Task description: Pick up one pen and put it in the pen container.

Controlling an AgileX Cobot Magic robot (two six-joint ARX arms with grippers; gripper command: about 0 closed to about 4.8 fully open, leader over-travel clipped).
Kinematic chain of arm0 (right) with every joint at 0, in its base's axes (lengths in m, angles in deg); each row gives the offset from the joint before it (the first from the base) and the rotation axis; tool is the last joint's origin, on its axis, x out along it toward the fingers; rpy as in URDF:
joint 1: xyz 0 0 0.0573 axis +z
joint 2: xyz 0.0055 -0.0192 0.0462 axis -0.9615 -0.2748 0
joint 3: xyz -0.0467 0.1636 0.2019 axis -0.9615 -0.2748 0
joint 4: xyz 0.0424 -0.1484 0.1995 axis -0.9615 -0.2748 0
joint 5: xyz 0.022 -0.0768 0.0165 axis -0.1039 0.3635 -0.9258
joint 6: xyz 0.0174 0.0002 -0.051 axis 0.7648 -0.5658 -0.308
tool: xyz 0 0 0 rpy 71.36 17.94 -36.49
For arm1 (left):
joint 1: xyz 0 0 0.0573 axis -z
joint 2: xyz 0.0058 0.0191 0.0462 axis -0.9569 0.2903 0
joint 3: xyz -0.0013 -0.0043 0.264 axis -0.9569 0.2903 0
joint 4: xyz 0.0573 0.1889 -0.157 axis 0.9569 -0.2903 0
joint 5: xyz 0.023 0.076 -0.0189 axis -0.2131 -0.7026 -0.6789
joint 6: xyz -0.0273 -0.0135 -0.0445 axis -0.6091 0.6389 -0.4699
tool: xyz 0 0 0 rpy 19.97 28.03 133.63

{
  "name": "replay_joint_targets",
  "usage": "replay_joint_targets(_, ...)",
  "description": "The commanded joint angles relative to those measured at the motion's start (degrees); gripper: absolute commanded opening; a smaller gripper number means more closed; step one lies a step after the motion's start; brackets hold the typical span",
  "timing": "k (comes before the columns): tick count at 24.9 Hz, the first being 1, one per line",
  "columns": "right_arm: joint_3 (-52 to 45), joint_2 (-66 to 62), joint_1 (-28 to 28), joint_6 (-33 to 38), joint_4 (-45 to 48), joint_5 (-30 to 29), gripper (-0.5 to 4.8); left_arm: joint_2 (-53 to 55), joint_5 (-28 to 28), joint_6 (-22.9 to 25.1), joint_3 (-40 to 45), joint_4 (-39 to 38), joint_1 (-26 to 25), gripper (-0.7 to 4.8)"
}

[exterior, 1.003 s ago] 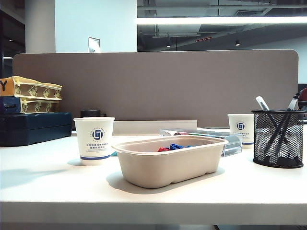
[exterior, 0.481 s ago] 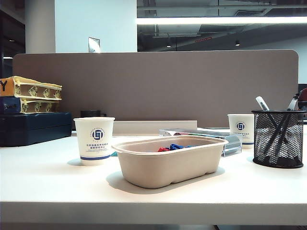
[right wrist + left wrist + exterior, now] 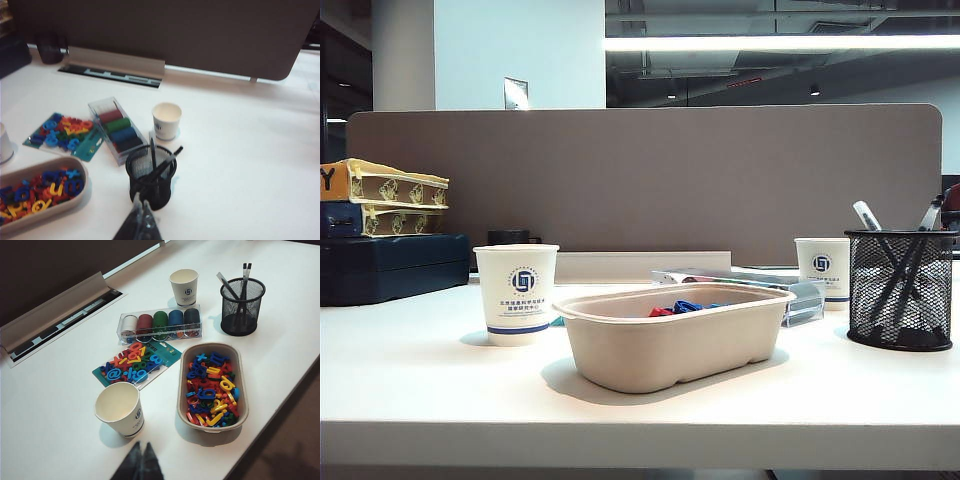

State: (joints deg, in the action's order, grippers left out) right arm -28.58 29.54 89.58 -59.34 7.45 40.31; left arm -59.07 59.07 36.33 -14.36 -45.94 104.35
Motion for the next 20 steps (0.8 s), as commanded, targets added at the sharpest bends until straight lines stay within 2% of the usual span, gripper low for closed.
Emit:
replay_joint_targets(1,-4.4,3.0,-0.1,0.2,1.6,0.0,-0.01,0.0,-0.5,-1.2,1.6,3.1,-0.1,-0.06)
replay_joint_targets(3,-6.1,4.0,-0.1,0.2,2.4,-0.1,-0.01,0.1,-0.5,-2.7,2.8,4.3,-0.1,-0.06)
replay_joint_targets(8,-6.4,3.9,-0.1,0.2,3.5,-0.1,-0.01,0.1,-0.9,-2.1,5.2,4.3,-0.1,-0.05)
replay_joint_targets(11,-6.6,3.9,-0.1,0.1,5.1,-0.1,-0.01,0.2,-3.0,-1.6,6.3,5.0,-0.1,-0.05)
replay_joint_targets(16,-9.0,3.8,-0.1,-0.2,5.7,-0.9,-0.01,0.2,-10.4,-2.1,10.6,12.8,-0.1,-0.06)
replay_joint_targets(20,-11.4,3.8,-0.1,-0.2,8.5,-2.1,-0.01,0.2,-10.4,-3.6,13.2,18.5,-0.1,-0.06)
